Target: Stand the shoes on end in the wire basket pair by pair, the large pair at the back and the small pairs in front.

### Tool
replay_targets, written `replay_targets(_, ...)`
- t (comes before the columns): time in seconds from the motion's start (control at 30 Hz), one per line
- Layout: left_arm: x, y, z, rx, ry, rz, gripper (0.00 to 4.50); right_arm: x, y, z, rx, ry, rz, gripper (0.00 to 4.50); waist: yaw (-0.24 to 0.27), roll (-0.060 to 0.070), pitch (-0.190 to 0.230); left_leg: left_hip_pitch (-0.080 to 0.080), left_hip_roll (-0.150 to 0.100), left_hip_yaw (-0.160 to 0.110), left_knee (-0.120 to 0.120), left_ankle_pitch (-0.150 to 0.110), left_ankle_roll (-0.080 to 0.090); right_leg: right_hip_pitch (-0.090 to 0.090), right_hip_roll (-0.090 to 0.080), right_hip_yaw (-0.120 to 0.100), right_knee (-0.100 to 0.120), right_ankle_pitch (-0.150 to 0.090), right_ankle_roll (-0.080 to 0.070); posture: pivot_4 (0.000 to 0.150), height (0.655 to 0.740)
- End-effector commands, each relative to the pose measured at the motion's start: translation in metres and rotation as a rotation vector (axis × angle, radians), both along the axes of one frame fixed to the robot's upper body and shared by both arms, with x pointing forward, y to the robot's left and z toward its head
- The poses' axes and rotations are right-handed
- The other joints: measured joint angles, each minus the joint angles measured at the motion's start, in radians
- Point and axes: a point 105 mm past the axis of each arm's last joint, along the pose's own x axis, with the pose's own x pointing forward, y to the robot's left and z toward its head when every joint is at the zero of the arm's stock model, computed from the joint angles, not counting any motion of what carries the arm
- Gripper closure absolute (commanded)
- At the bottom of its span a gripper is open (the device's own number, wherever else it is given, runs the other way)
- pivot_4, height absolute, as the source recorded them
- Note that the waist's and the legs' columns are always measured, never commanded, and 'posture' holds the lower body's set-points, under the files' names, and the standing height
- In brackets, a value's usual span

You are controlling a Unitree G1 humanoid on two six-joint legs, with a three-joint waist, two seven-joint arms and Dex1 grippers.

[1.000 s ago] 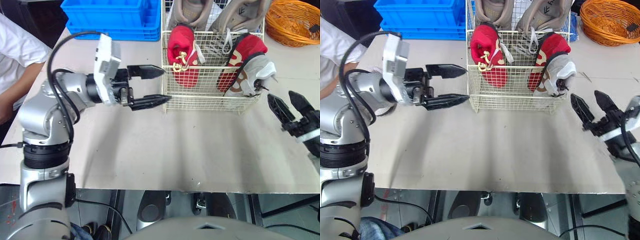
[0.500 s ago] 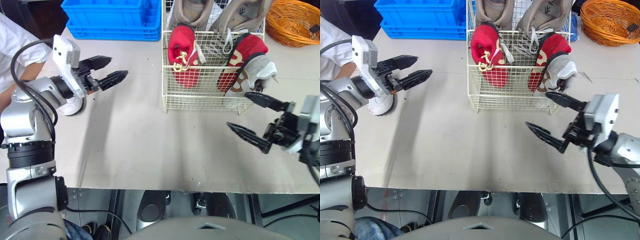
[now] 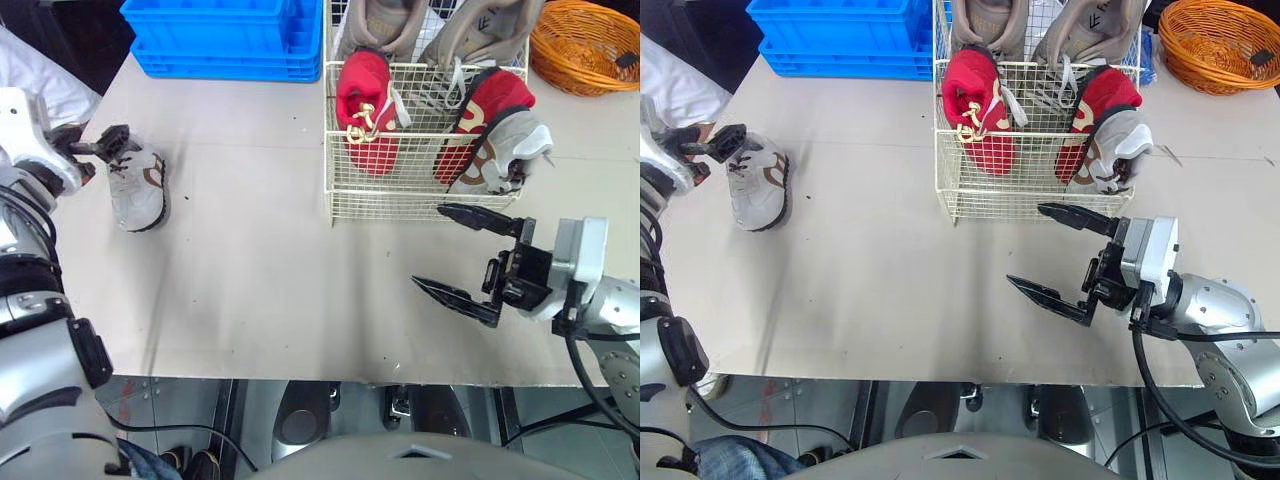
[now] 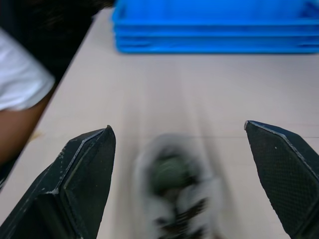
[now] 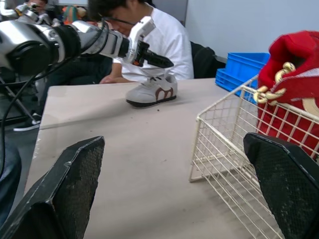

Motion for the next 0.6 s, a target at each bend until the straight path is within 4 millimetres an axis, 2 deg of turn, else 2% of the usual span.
replay_targets(0.03, -0.005, 0.015, 0.009, 0.029, -0.004, 0.051, 0.0, -0.002, 0.001, 0.005, 0.012, -0.045, 0.018, 0.09, 0.0, -0.001, -0.001, 0.0, 0.0, 0.0, 0.0, 0.0, 0.0, 0.0, 0.0, 0.0, 0.0, 0.0, 0.0, 0.15, 0.686)
replay_targets(0.27, -0.001, 0.017, -0.014, -0.037, 0.086, 0.059, 0.0, 0.0, 0.003, 0.0, 0.019, -0.052, 0.015, 0.09, 0.0, -0.006, -0.004, -0.001, 0.0, 0.001, 0.0, 0.0, 0.0, -0.001, 0.0, 0.0, 0.001, 0.0, 0.0, 0.15, 0.686)
replay_targets(0.6, -0.007, 0.026, -0.027, -0.008, 0.267, 0.09, 0.0, 0.002, 0.003, -0.003, 0.013, -0.06, 0.007, 0.09, -0.002, -0.007, -0.004, -0.001, 0.0, 0.002, 0.001, 0.0, 0.0, -0.002, 0.0, 0.001, 0.002, 0.0, 0.0, 0.15, 0.686)
